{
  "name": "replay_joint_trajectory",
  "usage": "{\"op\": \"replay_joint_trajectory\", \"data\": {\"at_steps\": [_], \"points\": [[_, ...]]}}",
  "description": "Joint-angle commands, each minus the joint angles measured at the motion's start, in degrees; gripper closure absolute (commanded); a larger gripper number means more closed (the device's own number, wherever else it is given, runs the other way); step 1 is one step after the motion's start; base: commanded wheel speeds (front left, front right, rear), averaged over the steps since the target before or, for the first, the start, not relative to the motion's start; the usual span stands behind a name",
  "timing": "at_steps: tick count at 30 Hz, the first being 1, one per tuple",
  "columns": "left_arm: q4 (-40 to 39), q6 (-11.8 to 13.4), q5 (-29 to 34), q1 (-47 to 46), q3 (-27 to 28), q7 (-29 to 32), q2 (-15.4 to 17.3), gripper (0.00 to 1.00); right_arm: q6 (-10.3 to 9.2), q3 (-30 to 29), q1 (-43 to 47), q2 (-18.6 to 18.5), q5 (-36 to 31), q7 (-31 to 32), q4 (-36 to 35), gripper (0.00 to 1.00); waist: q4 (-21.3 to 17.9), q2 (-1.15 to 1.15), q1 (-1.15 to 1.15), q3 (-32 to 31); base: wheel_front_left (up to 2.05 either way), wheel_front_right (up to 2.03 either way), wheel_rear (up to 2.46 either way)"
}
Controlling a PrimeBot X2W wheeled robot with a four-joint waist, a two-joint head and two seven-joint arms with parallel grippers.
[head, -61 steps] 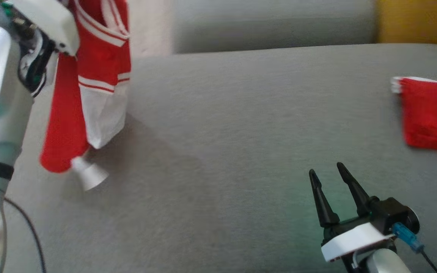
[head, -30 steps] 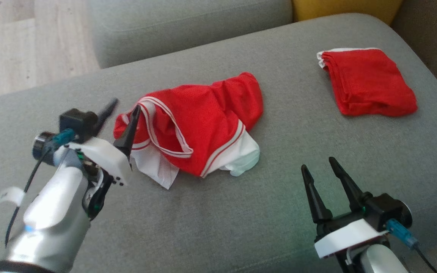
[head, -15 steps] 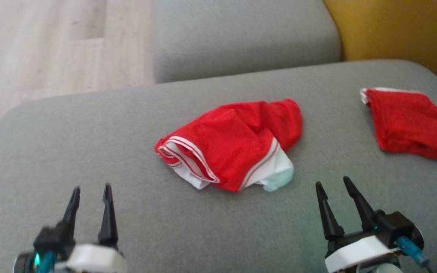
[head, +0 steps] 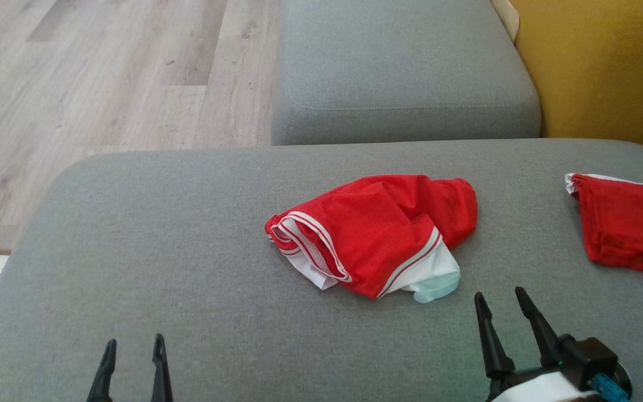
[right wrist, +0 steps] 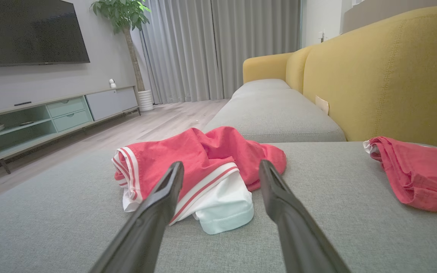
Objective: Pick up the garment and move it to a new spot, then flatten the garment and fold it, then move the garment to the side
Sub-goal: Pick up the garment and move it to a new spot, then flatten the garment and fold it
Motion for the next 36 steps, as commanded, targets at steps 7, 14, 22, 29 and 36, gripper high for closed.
{"op": "replay_joint_trajectory", "data": {"at_steps": [7, 14, 22, 29, 36], "points": [[-2.62, -0.69, 3.25, -1.93, 0.30, -0.60, -0.60, 0.00, -0.05, 0.65, -0.29, -0.14, 0.32, -0.22, -2.28, 0.00, 0.38, 0.00, 0.00, -0.55, 0.00, 0.00, 0.00], [-2.03, -1.37, 4.28, -2.02, -0.86, -0.60, -0.57, 0.00, -0.05, 0.87, 0.18, -0.13, 0.95, -0.22, -1.91, 0.00, 0.39, 0.00, 0.00, -0.82, 0.00, 0.00, 0.00], [-1.16, -1.83, 4.51, -2.39, -1.76, -0.60, -0.23, 0.00, -0.05, 1.00, -0.14, -0.13, 1.59, -0.22, -1.99, 0.00, 0.57, 0.00, 0.00, -0.47, 0.00, 0.00, 0.00], [-0.82, -1.88, 4.60, -2.72, -2.17, -0.60, 0.23, 0.00, -0.05, 1.16, -0.29, -0.13, 2.09, -0.22, -2.15, 0.00, 0.60, 0.00, 0.00, -0.13, 0.00, 0.00, 0.00], [-0.20, -1.36, 4.80, -2.97, -2.82, -0.60, 0.40, 0.00, -0.05, 1.20, -0.64, -0.13, 2.13, -0.22, -2.25, 0.00, 0.72, 0.00, 0.00, 0.33, 0.00, 0.00, 0.00]]}}
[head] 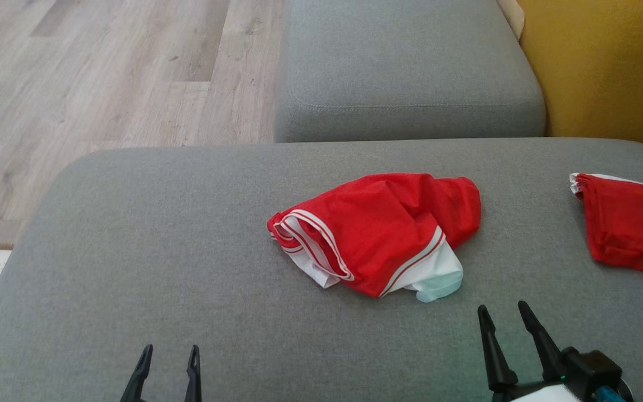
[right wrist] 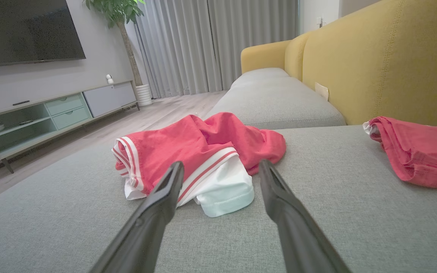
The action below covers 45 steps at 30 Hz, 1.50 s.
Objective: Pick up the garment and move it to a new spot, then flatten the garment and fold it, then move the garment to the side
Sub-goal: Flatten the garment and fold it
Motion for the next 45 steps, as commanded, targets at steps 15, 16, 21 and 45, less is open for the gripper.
{"op": "replay_joint_trajectory", "data": {"at_steps": [15, 16, 21, 45], "points": [[-0.99, 0.79, -0.01, -3.68, 0.84, -0.60, 0.43, 0.00, -0.05, 1.51, -3.05, -0.19, 1.07, -0.22, -2.20, 0.00, 0.48, 0.00, 0.00, -0.26, 0.00, 0.00, 0.00], [-1.01, 0.85, 0.03, -3.66, 0.80, -0.60, 0.47, 0.00, -0.05, 1.54, -3.09, -0.19, 1.09, -0.22, -2.20, 0.00, 0.45, 0.00, 0.00, -0.28, 0.00, 0.00, 0.00], [0.59, -0.95, -1.36, -4.09, -0.56, -0.60, 0.34, 0.00, -0.05, 2.01, -3.29, -0.19, 0.97, -0.22, -2.32, 0.00, 0.18, 0.00, 0.00, 0.15, 0.00, 0.00, 0.00], [32.99, -9.43, -43.33, -41.69, -30.91, -0.60, -0.98, 0.00, -0.05, 6.61, -11.42, -2.96, -0.19, -0.22, -11.42, 0.00, -10.24, 0.00, 0.00, 15.18, 0.00, 0.00, 0.00]]}}
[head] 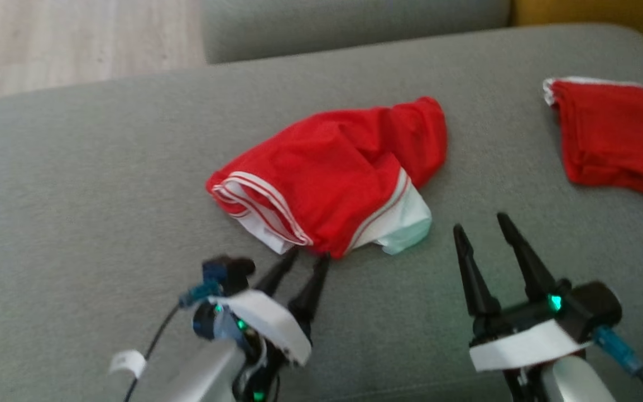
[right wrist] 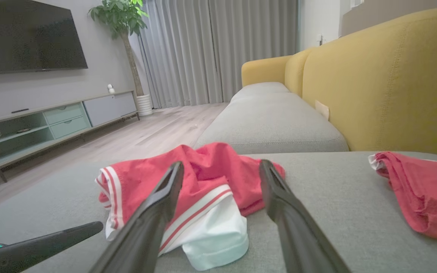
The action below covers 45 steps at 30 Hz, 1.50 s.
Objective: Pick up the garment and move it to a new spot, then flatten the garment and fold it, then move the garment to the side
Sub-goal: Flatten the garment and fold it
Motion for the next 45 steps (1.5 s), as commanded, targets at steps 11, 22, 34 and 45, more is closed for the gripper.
{"op": "replay_joint_trajectory", "data": {"at_steps": [11, 22, 34, 45], "points": [[3.53, 4.27, -3.39, -5.99, 3.78, -0.61, -0.29, 0.00, -0.05, 0.90, -2.97, -1.86, 0.28, -0.22, -4.04, 0.00, -4.11, 0.00, 0.00, 3.08, 0.00, 0.00, 0.00], [5.44, 5.77, -2.50, -8.33, 3.51, -0.61, -0.29, 0.36, -0.05, 1.68, -3.95, -1.58, 0.49, -0.22, -4.60, 0.00, -4.60, 0.00, 0.00, 4.43, 0.00, 0.00, 0.00], [4.86, -1.66, -1.26, -16.09, 0.50, -0.61, -0.29, 1.00, -0.05, 2.01, -4.54, -0.53, 1.21, -0.22, -6.92, 0.00, -7.65, 0.00, 0.00, 0.66, 0.00, 0.00, 0.00], [-5.95, -2.53, -13.86, -41.10, 1.10, 8.66, 3.14, 1.00, -0.05, 1.96, -4.82, 1.36, 1.58, -0.22, -8.27, 0.00, -14.28, 0.00, 0.00, -2.39, 0.00, 0.00, 0.00]]}}
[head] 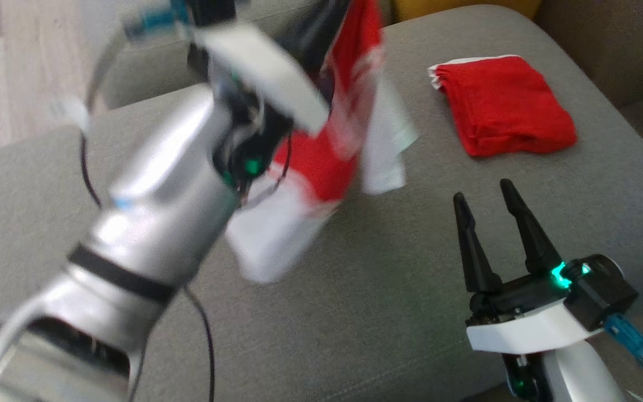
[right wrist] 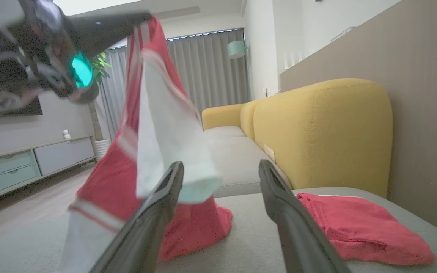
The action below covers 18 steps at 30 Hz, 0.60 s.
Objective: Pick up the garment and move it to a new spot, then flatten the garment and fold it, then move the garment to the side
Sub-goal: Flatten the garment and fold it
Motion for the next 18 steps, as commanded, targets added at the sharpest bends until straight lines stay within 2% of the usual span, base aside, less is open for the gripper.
{"op": "replay_joint_trajectory", "data": {"at_steps": [1, 5, 8, 13, 14, 18], "points": [[-2.61, -0.35, -1.70, -5.68, 2.95, 0.25, 1.27, 1.00, -0.05, 0.74, -1.89, 0.66, 0.40, -0.21, -2.42, 0.00, -1.09, 0.00, 0.00, -0.72, 0.00, 0.00, 0.00], [-2.86, -0.35, -3.51, -12.77, 3.59, -0.08, 1.94, 1.00, -0.05, -0.27, -1.53, 0.95, 0.11, -0.21, -2.82, 0.00, -0.64, 0.00, 0.00, -1.17, 0.00, 0.00, 0.00], [-1.38, -0.35, -5.37, -12.68, 3.89, 0.04, 3.25, 1.00, -0.05, -1.15, -1.13, 1.06, -0.09, -0.21, -3.40, 0.00, 0.48, 0.00, 0.00, -1.58, 0.00, 0.00, 0.00], [-1.85, -0.36, -9.45, -1.58, 3.09, 1.27, 8.54, 1.00, -0.05, -2.43, -0.03, 1.13, -0.60, -0.21, -4.29, 0.00, 3.59, 0.00, 0.00, -0.94, 0.00, 0.00, 0.00], [-1.85, -0.36, -9.45, -1.58, 3.09, 1.27, 8.54, 1.00, -0.05, -2.43, -0.03, 1.13, -0.60, -0.21, -4.29, 0.00, 3.59, 0.00, 0.00, -0.94, 0.00, 0.00, 0.00], [-3.63, -0.16, -13.12, 12.63, 3.72, 0.27, 14.34, 1.00, -0.05, -3.69, 1.51, 0.88, -1.39, -0.21, -4.78, 0.00, 6.52, 0.00, 0.00, 0.05, 0.00, 0.00, 0.00]]}}
